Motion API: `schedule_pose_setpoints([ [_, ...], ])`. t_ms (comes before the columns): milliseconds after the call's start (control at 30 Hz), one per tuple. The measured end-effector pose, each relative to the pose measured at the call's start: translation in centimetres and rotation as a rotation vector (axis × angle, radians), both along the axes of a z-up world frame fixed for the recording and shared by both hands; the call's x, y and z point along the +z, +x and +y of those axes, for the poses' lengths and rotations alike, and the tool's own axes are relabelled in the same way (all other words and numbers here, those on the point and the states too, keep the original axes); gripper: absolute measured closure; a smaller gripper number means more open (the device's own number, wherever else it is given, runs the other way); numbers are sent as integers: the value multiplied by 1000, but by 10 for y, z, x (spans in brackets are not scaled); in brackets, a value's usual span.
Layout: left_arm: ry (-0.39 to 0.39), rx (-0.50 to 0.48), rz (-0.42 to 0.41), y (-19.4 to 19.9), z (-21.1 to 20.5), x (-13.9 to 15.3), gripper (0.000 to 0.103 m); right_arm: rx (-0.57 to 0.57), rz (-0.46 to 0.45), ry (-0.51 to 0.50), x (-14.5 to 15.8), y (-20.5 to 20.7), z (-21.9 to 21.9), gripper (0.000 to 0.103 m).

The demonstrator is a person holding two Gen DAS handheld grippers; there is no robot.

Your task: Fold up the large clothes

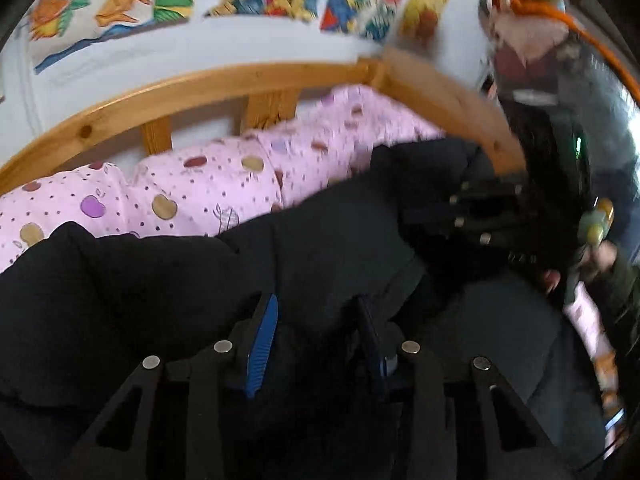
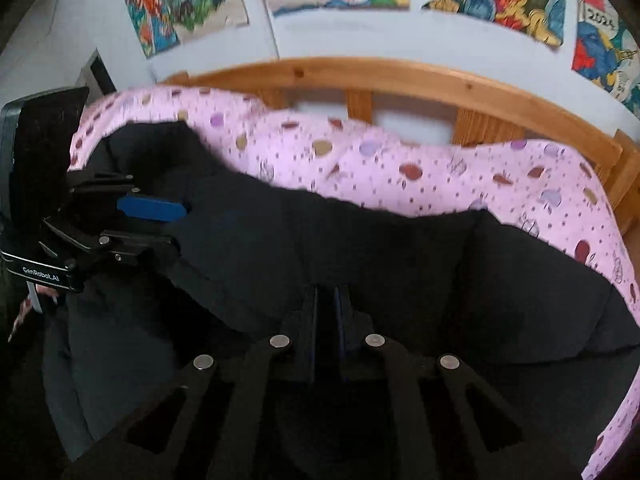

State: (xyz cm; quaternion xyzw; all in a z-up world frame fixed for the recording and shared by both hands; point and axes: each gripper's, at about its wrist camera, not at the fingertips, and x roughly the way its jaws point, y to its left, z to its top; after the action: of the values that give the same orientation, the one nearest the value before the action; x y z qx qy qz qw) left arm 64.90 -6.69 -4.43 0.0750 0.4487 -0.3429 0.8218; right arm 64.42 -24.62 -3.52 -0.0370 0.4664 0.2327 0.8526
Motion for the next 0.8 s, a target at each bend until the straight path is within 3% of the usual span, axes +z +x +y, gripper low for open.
schedule_pose_setpoints([
  [133, 101, -7, -3, 1, -17, -22, 65, 11, 50, -51, -21, 12, 5, 98],
  [233, 128, 7, -1, 5, -22, -35, 64, 13, 54, -101, -39, 17, 12, 98],
  [300, 116, 15, 2, 6, -22, -38, 64, 3, 51, -86, -46, 19, 12, 98],
  [433, 76, 22, -19, -1, -19, -35, 64, -25, 50, 51, -54, 17, -6, 99],
  [600, 15, 55, -98, -18, -9, -12, 62, -50, -51, 115, -33, -5, -18, 99],
  [667, 5, 106, -119, -26, -4, -2, 57, -77, -105, 125, -20, -19, -21, 96],
  [767, -32, 202, -133, -35, 3, 11, 33, -143, -154, 121, -5, -33, -30, 90],
  [800, -49, 239, -136, -38, 6, 15, 27, -166, -181, 118, 2, -40, -34, 82],
])
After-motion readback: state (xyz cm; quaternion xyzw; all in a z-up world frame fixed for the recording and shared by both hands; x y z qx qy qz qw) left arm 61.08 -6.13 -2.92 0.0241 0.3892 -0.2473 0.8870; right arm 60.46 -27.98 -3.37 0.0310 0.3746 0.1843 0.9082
